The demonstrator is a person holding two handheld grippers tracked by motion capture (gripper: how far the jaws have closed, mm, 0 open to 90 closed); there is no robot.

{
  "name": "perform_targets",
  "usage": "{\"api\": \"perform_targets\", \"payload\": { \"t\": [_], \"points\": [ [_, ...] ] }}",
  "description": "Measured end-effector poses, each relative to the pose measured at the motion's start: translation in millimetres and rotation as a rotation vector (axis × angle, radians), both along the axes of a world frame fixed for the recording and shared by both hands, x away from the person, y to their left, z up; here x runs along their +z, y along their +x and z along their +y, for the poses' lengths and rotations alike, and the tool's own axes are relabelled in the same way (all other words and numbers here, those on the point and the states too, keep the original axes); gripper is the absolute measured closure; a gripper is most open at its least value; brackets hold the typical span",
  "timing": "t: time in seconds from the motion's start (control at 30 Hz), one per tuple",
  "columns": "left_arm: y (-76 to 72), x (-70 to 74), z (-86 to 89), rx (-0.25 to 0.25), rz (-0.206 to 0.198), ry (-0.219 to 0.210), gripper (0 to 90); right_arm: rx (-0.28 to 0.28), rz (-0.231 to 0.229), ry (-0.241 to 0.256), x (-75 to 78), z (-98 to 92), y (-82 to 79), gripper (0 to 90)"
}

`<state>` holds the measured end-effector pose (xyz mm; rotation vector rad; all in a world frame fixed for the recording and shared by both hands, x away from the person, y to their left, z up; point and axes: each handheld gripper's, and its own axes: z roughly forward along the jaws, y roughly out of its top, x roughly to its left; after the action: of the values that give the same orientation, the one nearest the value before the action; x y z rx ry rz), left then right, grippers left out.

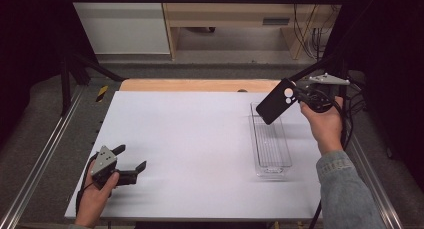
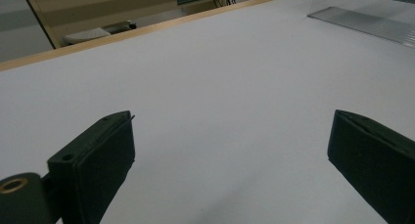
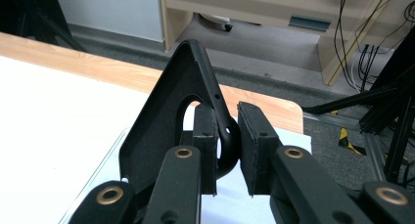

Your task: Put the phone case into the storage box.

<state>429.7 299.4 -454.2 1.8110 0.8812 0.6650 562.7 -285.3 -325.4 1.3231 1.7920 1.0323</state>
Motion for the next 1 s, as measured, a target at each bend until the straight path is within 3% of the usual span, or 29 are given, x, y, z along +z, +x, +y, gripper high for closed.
{"api": "perform_targets", "payload": {
  "t": [0.37, 1.0],
  "points": [
    [0.4, -0.4, 0.3, 0.0, 0.002, 0.003, 3.9, 0.02, 0.028, -0.034, -11.4, 13.6, 11.0, 78.8],
    [1.3, -1.1, -0.2, -0.003, 0.005, 0.013, 3.8, 0.013, 0.017, -0.046, -24.6, 28.8, 23.2, 78.1]
  ]
}}
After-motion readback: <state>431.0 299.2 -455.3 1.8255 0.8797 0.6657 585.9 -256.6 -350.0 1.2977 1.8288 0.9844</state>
